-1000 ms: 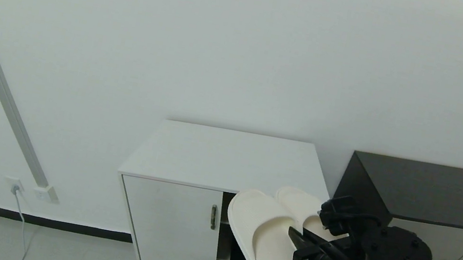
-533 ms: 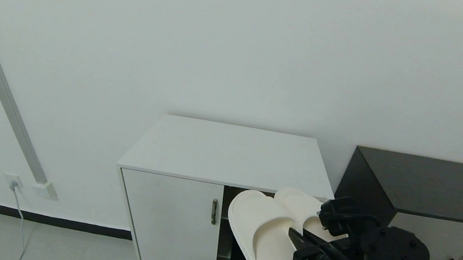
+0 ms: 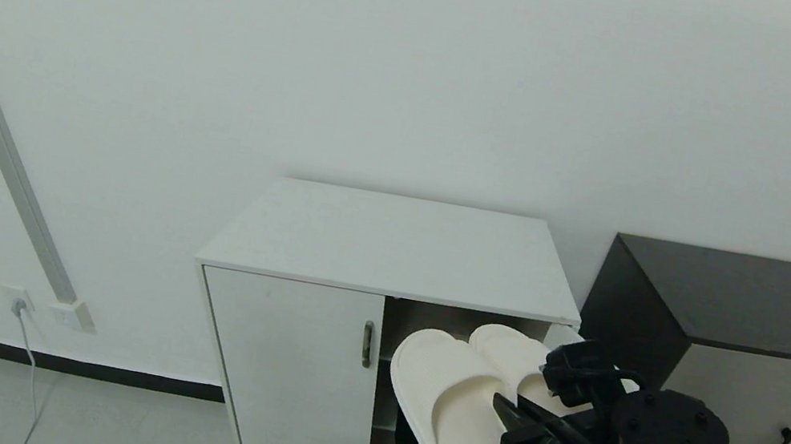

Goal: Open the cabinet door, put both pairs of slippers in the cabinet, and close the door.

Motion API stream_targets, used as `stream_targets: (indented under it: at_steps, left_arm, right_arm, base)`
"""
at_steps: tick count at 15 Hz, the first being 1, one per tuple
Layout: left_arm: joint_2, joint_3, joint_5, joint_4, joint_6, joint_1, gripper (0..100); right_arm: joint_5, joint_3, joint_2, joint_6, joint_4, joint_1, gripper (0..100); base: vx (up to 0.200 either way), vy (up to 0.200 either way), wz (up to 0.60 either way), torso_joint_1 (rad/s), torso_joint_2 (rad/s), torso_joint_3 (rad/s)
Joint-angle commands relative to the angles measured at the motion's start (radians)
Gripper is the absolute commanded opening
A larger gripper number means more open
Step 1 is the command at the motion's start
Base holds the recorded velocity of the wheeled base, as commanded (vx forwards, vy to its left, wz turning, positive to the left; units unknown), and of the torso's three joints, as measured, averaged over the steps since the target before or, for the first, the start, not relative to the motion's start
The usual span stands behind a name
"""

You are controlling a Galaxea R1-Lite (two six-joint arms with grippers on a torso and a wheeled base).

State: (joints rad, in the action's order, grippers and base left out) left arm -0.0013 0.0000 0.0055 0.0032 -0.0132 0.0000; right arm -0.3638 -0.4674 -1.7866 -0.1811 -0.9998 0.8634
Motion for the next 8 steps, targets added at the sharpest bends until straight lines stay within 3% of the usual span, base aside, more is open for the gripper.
stream_targets:
  at_steps: [1, 8]
  left_arm:
    - [0.001, 0.000, 0.001, 0.000, -0.001, 0.000, 0]
    - [0.001, 0.000, 0.001, 0.000, -0.001, 0.000, 0]
  right_arm:
    - [-0.001, 0.000, -0.008, 0.000, 0.000, 0.000, 0]
    - [-0.001, 0.000, -0.016, 0.000, 0.000, 0.000, 0]
  base:
    - [0.000, 0.000, 0.00, -0.168, 0.39, 0.212]
    - [0.000, 0.000, 0.00, -0.208, 0.49, 0.279]
